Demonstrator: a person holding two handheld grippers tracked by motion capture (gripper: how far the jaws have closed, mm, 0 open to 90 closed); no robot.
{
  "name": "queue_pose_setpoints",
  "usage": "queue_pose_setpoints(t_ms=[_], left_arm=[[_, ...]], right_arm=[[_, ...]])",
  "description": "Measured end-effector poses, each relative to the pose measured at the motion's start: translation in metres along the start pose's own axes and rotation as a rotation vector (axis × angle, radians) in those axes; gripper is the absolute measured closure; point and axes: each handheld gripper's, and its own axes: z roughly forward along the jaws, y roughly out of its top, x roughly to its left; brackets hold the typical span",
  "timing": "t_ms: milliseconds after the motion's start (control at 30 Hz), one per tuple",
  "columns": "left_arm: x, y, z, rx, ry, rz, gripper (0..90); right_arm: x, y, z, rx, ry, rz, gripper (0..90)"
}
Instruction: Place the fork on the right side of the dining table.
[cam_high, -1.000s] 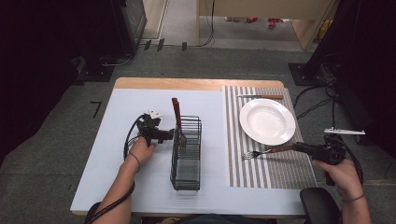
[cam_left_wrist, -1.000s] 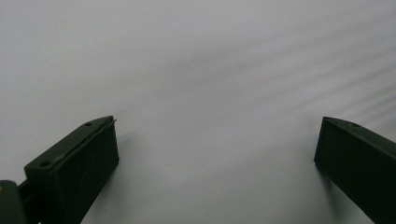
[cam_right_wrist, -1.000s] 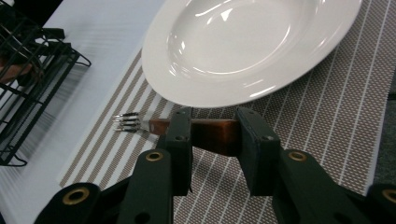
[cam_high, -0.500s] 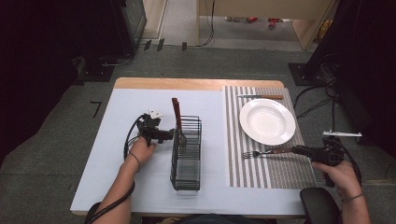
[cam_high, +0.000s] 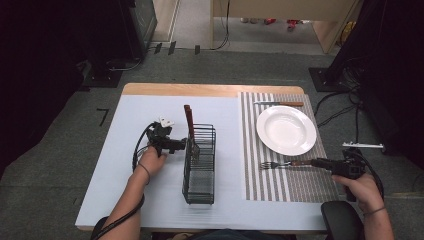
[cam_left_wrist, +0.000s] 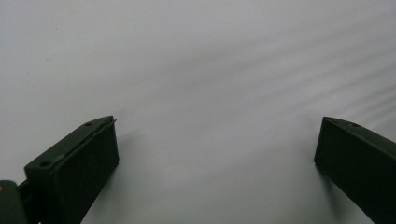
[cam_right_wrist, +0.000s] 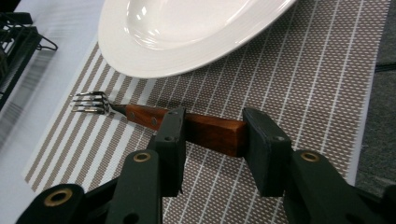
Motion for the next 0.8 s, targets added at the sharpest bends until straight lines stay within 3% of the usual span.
queue_pose_setpoints(t_ms=[267, 433, 800], left_arm=[[0.0000, 0.0000, 0.0000, 0.000, 0.000, 0.000, 0.0], [0.0000, 0.0000, 0.0000, 0.000, 0.000, 0.000, 0.0], [0.0000, 0.0000, 0.0000, 0.000, 0.000, 0.000, 0.0]], right_arm=[[-0.0028, -0.0027, 0.0021, 0.009, -0.005, -0.001, 60.1], [-0.0060, -0.0027, 0.0038, 0.023, -0.042, -0.006, 60.6], [-0.0073, -0.0029, 0.0066, 0.039, -0.066, -0.020, 59.0]])
